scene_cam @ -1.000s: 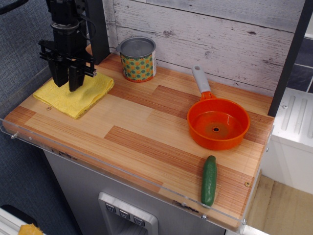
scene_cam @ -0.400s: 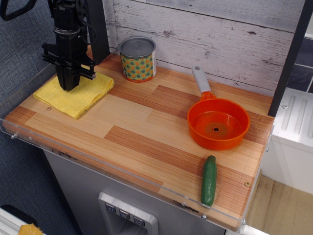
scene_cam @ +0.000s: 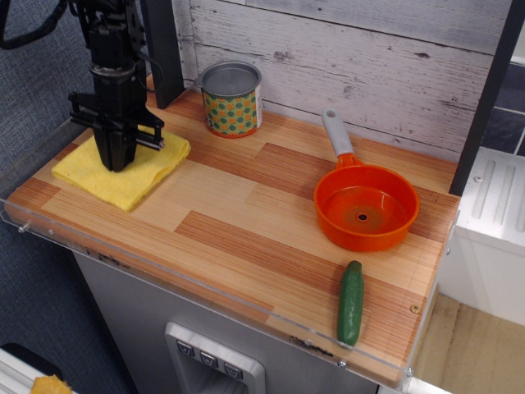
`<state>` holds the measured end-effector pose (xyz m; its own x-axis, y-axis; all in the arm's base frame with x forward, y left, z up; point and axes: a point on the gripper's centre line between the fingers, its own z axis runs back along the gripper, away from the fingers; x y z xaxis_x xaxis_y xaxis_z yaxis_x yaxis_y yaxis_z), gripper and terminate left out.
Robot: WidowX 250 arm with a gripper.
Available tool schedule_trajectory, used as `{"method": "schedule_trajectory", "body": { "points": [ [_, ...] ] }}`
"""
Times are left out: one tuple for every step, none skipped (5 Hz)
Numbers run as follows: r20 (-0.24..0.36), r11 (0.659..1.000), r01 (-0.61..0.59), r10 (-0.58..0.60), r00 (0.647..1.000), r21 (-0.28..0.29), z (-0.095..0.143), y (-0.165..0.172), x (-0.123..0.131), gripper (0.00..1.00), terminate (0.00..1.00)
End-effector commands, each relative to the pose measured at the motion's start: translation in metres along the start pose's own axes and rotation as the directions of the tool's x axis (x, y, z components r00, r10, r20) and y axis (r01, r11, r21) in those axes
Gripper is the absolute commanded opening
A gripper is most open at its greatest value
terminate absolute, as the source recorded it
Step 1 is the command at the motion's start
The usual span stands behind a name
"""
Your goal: Move the yellow cloth to the bottom middle of the table
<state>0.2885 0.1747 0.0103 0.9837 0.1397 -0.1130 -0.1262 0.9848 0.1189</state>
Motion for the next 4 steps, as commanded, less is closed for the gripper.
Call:
{"method": "schedule_trajectory", "body": {
  "points": [
    [0.032, 1.0, -0.007, 0.007, 0.999, 0.006, 0.015, -0.03, -0.018, 0.0, 0.0],
    [0.04, 0.999, -0.03, 0.03, 0.999, -0.018, 0.016, -0.04, -0.025, 0.0, 0.0],
    [0.069, 0.996, -0.062, 0.066, 0.995, -0.066, 0.019, -0.054, -0.022, 0.0, 0.0],
    [0.063, 0.993, -0.082, 0.087, 0.994, -0.083, 0.022, -0.072, -0.024, 0.0, 0.0]
  ]
}}
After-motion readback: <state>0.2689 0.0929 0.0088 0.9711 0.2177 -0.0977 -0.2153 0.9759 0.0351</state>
